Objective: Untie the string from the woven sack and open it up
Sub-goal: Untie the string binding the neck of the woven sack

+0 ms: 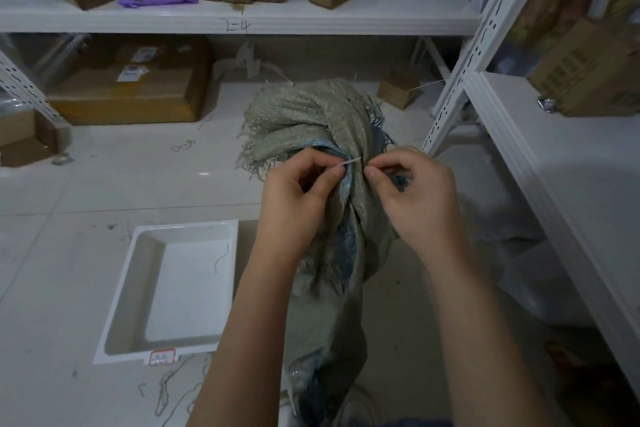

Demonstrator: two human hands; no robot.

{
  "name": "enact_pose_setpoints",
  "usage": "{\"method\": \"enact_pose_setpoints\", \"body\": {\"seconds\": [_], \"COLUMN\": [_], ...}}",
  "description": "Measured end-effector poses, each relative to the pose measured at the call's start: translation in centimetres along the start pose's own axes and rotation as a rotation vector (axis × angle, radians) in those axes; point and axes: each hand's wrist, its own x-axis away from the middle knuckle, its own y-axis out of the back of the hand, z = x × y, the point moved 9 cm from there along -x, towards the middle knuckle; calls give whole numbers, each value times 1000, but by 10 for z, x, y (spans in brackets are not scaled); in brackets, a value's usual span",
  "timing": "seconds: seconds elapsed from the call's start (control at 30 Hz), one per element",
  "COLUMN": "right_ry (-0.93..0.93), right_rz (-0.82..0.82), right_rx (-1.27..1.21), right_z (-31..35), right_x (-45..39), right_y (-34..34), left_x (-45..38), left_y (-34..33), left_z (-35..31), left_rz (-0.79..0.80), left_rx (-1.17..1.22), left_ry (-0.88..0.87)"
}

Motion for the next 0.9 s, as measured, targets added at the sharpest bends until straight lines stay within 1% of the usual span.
{"method": "enact_pose_setpoints", "body": {"seconds": [0.17, 0.23, 0.3, 0.37, 0.53, 0.6, 0.7, 0.8, 0.9], "right_ry": [-160, -212, -272, -315, -381, -433, -490, -507, -569], "right_rz": [81, 58, -8, -32, 92, 116, 196, 292, 345], "right_rx": [-104, -167, -263, -295, -207, -190, -121, -15, 40], "right_z": [-20, -25, -32, -43, -102, -131, -173, -212, -250], "right_x": [2, 3, 4, 4, 11, 25, 53, 81, 108], "right_y": [-15, -21, -25, -33, -77, -101, -140, -174, -200], "left_x": [0, 0, -1, -2, -2, 4, 21, 38, 53], "left_y": [-4, -5, -7, -14, -27, -33, -41, -48, -57], "left_z": [10, 19, 30, 46, 125, 163, 217, 268, 315], "left_rz": [10, -14, -43, -28, 25, 54, 104, 163, 210], "left_rx": [23, 88, 145, 155, 131, 96, 53, -24, -80], "left_ry": [52, 101, 146, 171, 311, 371, 453, 499, 535]}}
